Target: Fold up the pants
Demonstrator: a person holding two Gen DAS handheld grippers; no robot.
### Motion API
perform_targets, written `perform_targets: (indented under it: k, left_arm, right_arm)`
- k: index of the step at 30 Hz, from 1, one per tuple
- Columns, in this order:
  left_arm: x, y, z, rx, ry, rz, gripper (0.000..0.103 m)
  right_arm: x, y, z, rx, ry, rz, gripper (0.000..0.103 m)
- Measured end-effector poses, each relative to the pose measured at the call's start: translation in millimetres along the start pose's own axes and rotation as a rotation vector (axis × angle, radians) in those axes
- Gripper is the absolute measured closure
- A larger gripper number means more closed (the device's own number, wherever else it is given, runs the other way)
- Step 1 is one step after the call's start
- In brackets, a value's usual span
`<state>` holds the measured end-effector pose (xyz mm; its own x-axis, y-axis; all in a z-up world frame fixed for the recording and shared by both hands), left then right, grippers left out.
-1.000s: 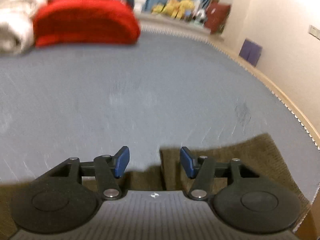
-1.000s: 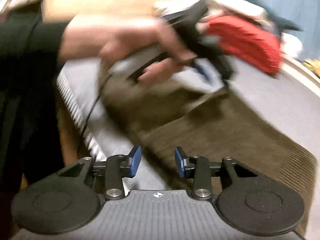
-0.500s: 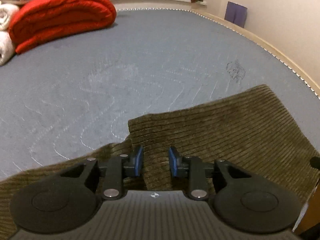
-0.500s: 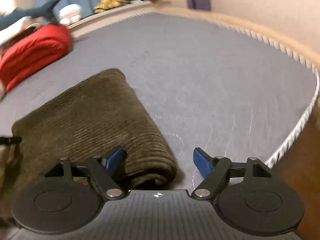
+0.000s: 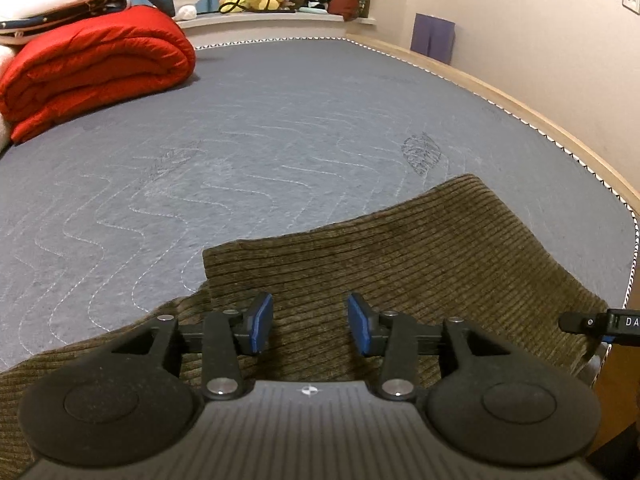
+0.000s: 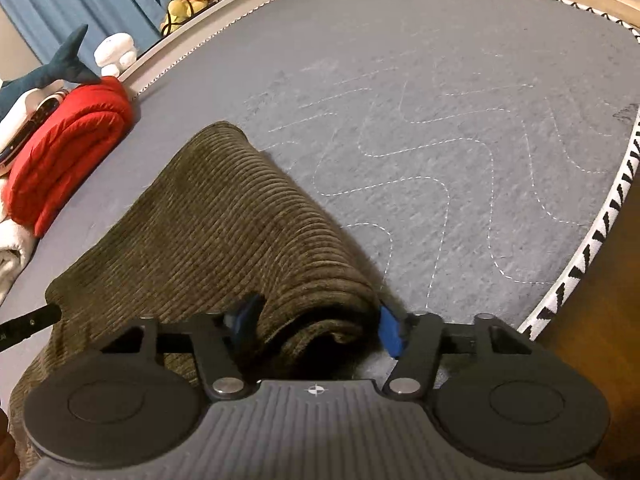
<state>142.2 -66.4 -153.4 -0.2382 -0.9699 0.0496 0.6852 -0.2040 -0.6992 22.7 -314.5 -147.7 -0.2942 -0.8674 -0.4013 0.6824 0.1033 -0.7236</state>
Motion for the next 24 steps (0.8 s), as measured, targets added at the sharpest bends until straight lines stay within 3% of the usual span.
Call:
perform_targets:
  k: [6, 13, 17, 20, 24]
  left_arm:
    - [-3, -3, 2, 0.006, -0.008, -0.006, 0.055]
    - [1, -4, 2, 0.006, -0.007, -0.015, 0.054]
    - [1, -7, 4, 0.009, -0.042, -0.050, 0.053]
    - [6, -20, 13, 0.032, -0.126, -0.157, 0.042]
    - [14, -52, 30, 0.072, -0.308, -0.441, 0.022]
  right_arm:
    - [-10, -13, -1, 0.040, -0.028, 0.024, 0.068]
    - [-42, -38, 4, 0.175, -0.194, 0.038, 0.072]
    - [-74, -60, -1, 0.283, -0.380, 0.058, 0.073]
    - [-105, -78, -16, 0.369, -0.560, 0.088, 0.074]
    - [-154, -101, -51, 0.462, -0.832, 0.157, 0.074]
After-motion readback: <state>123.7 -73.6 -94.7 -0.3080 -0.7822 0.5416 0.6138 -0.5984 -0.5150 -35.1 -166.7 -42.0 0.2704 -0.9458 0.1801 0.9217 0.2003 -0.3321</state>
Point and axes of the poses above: each gripper's, at about its wrist camera, not at the fingertips, and y roughly the way its jaws point, x to its right, z to its top, the point moved 9 cm from there along y, roughly the way its jaws point, and after that the axes turned 2 degrees about -y, right-handed, at the moved point
